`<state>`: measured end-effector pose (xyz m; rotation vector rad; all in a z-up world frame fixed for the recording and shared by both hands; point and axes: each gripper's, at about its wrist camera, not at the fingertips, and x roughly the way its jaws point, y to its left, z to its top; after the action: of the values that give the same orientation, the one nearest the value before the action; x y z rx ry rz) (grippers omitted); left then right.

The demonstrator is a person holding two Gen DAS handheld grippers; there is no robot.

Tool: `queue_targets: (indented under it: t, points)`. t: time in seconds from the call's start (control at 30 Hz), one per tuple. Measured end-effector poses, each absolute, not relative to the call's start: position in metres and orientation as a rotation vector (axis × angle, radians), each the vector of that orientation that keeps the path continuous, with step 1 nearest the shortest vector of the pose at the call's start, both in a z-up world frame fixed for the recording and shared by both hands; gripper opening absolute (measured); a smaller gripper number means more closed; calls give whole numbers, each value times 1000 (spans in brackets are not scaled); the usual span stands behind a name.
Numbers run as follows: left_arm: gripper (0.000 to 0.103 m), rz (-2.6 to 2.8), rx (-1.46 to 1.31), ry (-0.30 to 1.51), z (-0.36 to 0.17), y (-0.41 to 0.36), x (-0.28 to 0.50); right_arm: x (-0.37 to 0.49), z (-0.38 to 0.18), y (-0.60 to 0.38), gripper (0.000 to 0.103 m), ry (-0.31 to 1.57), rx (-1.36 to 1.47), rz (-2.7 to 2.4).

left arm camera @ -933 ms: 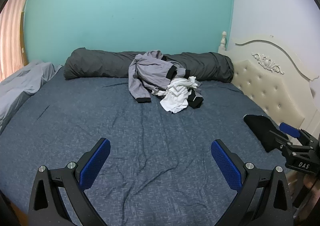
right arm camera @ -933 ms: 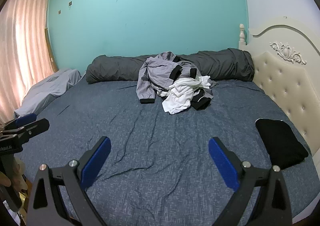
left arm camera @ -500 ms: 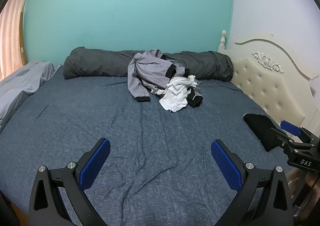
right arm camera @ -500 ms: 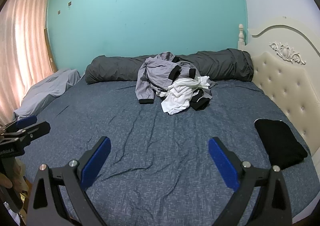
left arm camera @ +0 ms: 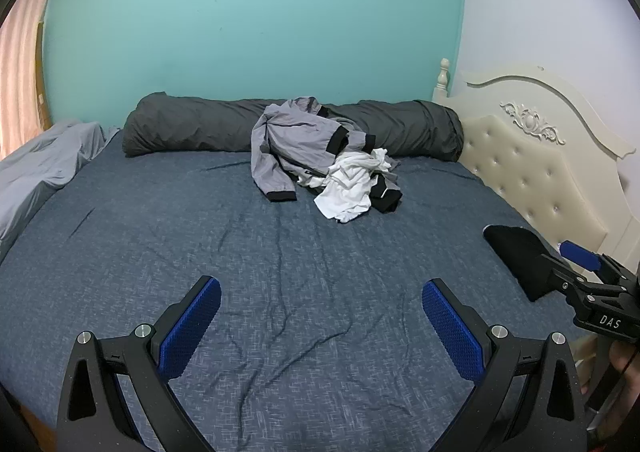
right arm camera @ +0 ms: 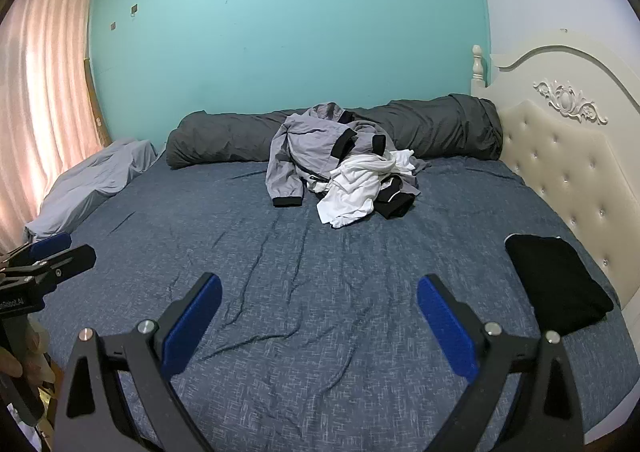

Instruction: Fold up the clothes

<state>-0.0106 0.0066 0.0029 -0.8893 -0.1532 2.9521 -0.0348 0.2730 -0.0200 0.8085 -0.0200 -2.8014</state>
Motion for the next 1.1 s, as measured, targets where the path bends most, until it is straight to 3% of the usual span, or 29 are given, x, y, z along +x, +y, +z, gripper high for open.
queue_targets:
  t: [1.1]
  points:
    - [103,2935,-892,-158,-4,9,-14,-39,-19,272,99,-20,810,-2805]
